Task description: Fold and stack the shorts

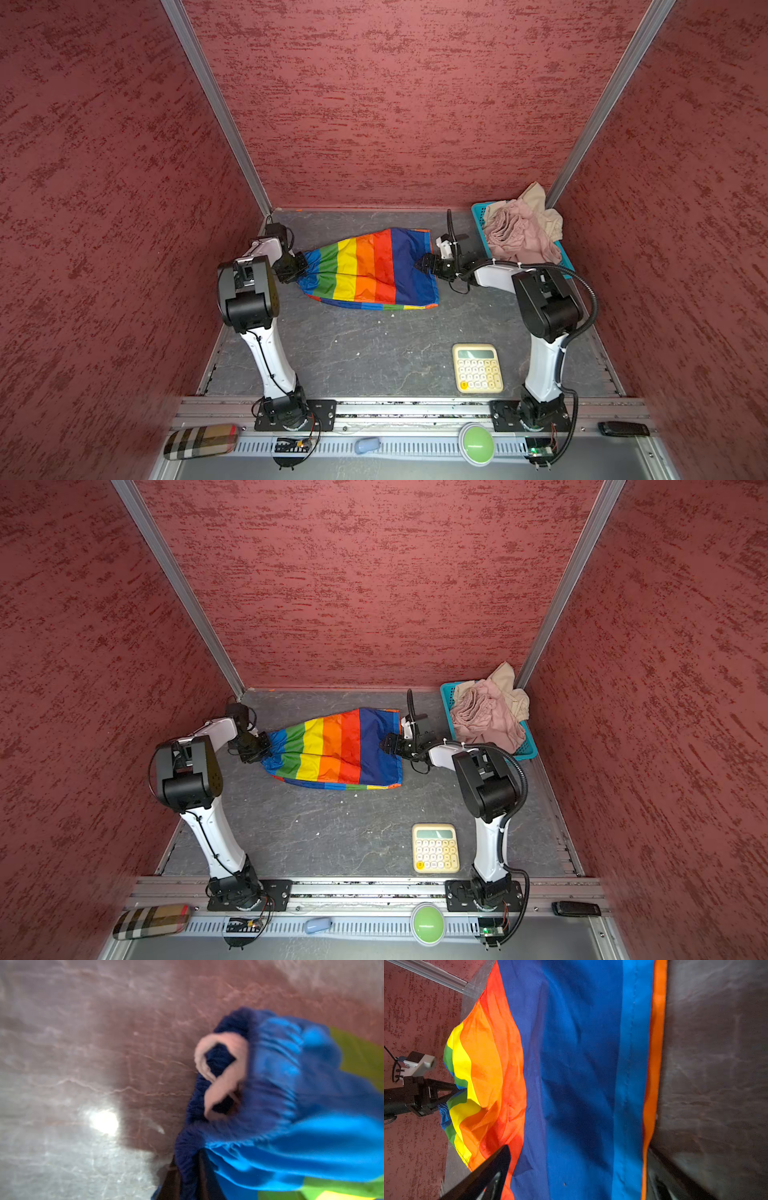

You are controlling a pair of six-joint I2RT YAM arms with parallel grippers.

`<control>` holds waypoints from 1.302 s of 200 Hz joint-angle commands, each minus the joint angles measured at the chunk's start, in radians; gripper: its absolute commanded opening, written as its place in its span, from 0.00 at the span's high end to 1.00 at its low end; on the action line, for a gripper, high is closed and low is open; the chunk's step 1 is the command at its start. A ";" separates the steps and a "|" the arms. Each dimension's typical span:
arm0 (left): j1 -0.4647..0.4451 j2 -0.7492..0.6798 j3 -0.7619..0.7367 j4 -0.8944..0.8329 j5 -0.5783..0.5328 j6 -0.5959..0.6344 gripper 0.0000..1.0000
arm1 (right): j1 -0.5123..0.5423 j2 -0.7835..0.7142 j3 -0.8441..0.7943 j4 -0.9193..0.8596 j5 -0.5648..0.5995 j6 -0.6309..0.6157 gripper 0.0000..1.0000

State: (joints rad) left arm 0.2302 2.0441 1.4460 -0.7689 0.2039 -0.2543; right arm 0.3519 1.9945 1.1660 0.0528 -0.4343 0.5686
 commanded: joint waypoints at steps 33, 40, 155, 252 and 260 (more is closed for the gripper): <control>-0.023 -0.031 0.002 -0.073 -0.010 0.007 1.00 | 0.000 0.030 -0.031 -0.039 0.014 0.018 0.01; -0.023 -0.048 0.005 -0.076 -0.009 0.006 1.00 | 0.001 0.030 -0.029 -0.042 0.016 0.019 0.01; -0.114 -0.205 0.171 -0.251 -0.182 0.024 1.00 | 0.051 0.030 -0.004 -0.059 0.043 0.038 0.01; -0.406 -0.148 0.389 -0.430 -0.532 0.106 1.00 | 0.127 0.069 0.061 -0.140 0.123 0.040 0.01; -0.417 -0.145 0.395 -0.435 -0.551 0.111 1.00 | 0.125 0.055 0.060 -0.156 0.140 0.031 0.01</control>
State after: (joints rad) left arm -0.1417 1.8721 1.8091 -1.1450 -0.2234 -0.1875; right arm 0.4721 2.0300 1.2282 0.0299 -0.3607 0.5987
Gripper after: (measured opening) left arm 0.063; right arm 0.990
